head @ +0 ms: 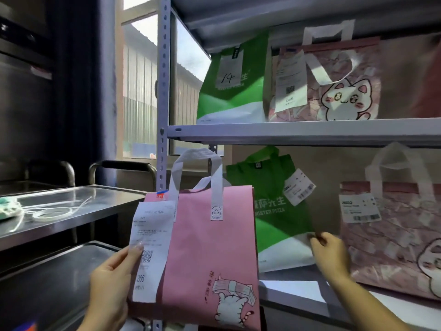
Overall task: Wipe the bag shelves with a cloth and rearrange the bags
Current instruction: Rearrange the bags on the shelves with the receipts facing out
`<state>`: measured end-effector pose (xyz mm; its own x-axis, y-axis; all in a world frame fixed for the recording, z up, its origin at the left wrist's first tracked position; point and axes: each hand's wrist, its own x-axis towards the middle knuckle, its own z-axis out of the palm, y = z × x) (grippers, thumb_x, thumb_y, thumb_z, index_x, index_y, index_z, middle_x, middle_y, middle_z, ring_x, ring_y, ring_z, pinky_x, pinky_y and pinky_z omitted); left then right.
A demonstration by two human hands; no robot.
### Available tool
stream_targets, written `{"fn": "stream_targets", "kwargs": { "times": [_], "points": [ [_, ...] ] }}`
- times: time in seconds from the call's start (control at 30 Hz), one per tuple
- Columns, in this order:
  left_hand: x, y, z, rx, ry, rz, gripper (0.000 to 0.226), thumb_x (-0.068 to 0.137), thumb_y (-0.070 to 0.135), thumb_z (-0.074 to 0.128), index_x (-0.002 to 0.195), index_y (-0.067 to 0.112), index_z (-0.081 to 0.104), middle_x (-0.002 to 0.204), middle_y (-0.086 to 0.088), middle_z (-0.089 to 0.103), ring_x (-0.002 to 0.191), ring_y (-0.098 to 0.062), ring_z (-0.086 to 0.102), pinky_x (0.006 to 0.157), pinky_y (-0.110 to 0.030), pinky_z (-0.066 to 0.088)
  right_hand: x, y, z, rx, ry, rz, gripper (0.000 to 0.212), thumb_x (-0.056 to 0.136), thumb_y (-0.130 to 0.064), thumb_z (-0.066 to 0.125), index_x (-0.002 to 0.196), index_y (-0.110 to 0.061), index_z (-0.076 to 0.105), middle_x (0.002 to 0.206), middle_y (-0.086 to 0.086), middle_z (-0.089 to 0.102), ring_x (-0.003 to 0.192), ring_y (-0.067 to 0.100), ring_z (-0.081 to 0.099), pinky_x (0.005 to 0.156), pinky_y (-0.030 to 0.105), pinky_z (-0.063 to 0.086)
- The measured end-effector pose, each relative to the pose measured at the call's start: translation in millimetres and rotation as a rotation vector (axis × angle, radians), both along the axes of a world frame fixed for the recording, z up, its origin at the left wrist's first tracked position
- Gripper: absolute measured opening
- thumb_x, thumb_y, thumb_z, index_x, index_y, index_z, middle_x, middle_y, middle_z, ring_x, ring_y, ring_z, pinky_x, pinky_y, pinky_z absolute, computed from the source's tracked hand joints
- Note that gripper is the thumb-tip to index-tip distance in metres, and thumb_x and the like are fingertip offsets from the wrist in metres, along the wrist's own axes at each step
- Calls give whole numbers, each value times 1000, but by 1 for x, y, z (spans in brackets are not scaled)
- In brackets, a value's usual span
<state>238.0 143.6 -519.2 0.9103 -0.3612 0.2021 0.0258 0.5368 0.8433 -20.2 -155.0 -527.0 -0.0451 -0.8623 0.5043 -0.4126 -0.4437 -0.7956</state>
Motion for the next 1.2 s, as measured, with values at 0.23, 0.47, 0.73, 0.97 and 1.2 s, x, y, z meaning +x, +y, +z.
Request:
{"fn": "stream_targets", "kwargs": {
  "times": [0.23, 0.47, 0.73, 0.97, 1.2],
  "points": [
    [2, -33, -3, -22, -36, 70, 10, 85, 14, 69, 95, 13, 69, 59, 8, 71, 51, -6, 66, 46, -20, 53, -70, -6, -10, -55, -25, -122, 21, 89, -19, 60, 71, -10, 65, 69, 9, 64, 64, 27, 55, 54, 31, 38],
    [-14, -71, -1, 26, -204, 99, 12, 87, 24, 67, 97, 19, 72, 87, 0, 72, 80, -17, 67, 67, -31, 58, -97, 7, -16, -30, -90, -89, 10, 90, -19, 60, 86, -16, 69, 82, 6, 65, 75, 23, 57, 60, 32, 41],
    [-29, -94, -5, -13, -333, 108, 18, 88, 17, 65, 106, 17, 68, 84, 7, 68, 63, 10, 62, 53, -4, 45, -120, 12, -16, 53, -183, -47, 15, 90, -17, 60, 97, -8, 70, 92, 10, 68, 83, 24, 59, 67, 32, 41],
    [-13, -139, 6, 19, -355, 111, 27, 89, 19, 64, 114, 10, 67, 96, 0, 70, 77, 0, 61, 59, -4, 46, -128, 28, -8, 130, -313, 99, 11, 92, -8, 56, 90, -4, 66, 90, 10, 62, 78, 20, 54, 57, 30, 44],
    [26, -174, -17, 170, -348, -57, 4, 85, 22, 70, 82, 22, 73, 85, 3, 71, 87, -17, 65, 73, -25, 48, -123, 34, -7, 97, -337, 163, 10, 91, -6, 56, 94, -3, 65, 88, 5, 63, 76, 13, 53, 61, 28, 41]
  ]
}}
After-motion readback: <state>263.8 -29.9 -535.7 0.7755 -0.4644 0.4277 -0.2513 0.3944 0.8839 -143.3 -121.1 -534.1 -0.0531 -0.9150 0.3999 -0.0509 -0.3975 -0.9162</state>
